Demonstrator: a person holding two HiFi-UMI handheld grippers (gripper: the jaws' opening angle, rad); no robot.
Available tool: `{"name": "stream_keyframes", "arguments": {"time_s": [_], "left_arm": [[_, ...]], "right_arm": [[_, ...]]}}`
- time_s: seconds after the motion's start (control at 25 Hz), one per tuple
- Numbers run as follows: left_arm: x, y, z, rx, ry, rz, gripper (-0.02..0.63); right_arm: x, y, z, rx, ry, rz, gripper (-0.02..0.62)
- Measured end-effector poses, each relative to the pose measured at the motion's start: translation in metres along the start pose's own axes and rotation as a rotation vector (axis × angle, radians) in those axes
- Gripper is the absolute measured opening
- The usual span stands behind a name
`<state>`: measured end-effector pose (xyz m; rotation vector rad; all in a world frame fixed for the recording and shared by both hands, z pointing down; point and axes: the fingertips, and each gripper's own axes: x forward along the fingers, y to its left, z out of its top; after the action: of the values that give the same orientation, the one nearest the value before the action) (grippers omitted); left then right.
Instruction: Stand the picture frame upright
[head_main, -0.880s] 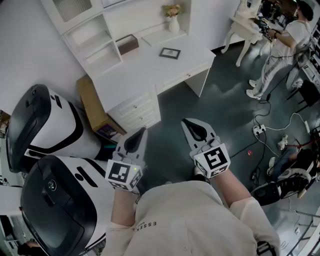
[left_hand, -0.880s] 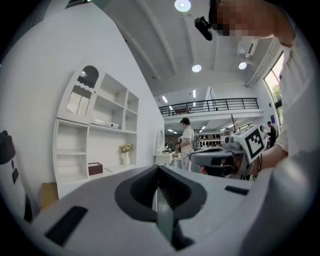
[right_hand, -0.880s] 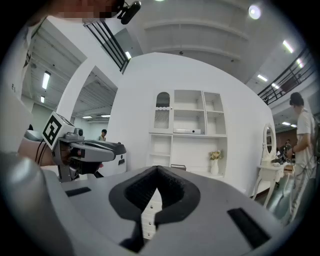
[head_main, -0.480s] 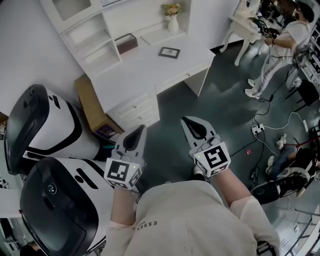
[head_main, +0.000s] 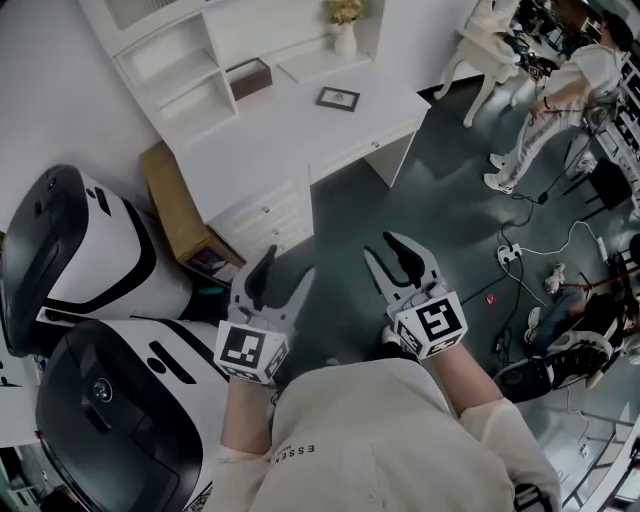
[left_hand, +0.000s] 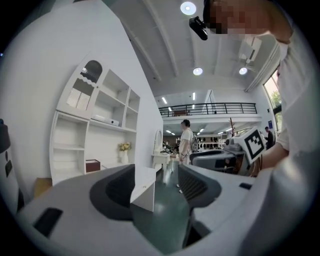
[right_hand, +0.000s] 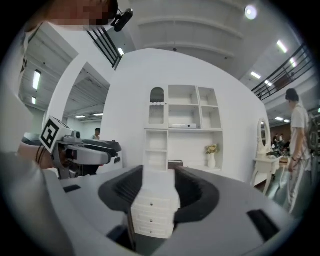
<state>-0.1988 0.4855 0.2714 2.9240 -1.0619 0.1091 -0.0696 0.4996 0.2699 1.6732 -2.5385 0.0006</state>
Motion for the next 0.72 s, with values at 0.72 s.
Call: {"name": "stream_keyframes", "arguments": {"time_s": [0.72], "left_arm": [[0.128,0.033,-0.028,-0.043,0.120,0.138,0.253]], "right_arm": [[0.076,-0.127,-0.048,0.072,0.084,0.148,0.225]]}}
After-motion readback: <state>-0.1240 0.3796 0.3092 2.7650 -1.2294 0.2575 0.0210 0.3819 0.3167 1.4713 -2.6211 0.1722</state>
